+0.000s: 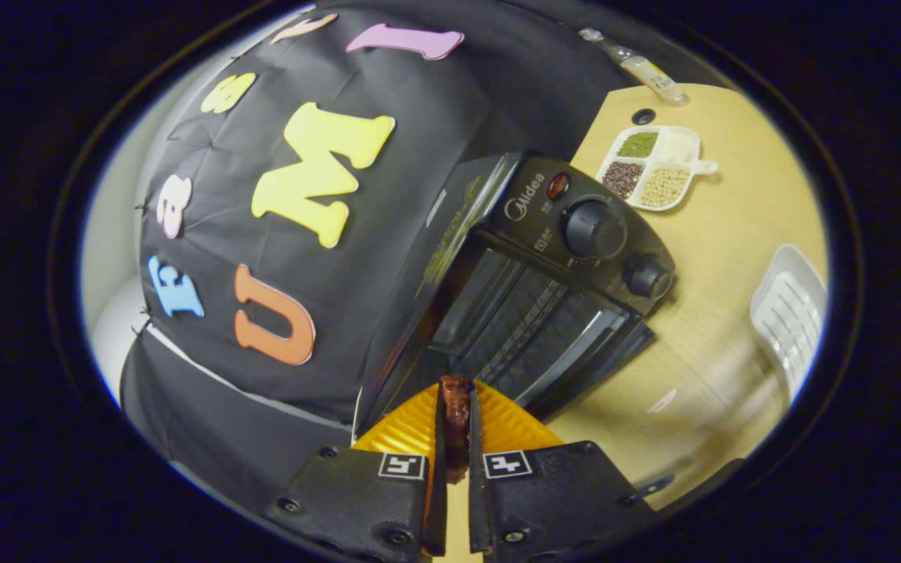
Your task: Open the toaster oven, put the food inside, and close the toaster oven door.
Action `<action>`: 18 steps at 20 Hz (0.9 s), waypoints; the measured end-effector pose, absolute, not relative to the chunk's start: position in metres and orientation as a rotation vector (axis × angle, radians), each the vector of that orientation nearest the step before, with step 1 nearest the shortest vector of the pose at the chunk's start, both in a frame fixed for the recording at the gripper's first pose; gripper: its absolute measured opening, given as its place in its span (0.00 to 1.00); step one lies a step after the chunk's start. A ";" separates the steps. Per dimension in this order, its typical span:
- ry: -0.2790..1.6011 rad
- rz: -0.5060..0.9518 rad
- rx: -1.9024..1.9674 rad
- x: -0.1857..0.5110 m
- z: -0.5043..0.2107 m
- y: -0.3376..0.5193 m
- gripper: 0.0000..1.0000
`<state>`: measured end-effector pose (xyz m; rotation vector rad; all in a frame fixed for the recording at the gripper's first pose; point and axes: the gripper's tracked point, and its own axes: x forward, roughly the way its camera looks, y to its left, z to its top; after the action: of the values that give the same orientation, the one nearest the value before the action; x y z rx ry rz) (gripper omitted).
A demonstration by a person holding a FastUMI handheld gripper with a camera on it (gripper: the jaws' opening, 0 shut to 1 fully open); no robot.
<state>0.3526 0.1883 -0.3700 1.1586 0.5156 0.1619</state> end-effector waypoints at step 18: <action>0.455 -0.048 1.016 0.432 -0.424 0.200 0.17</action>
<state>0.4323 0.2003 -0.4243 1.0160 0.4550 -0.0480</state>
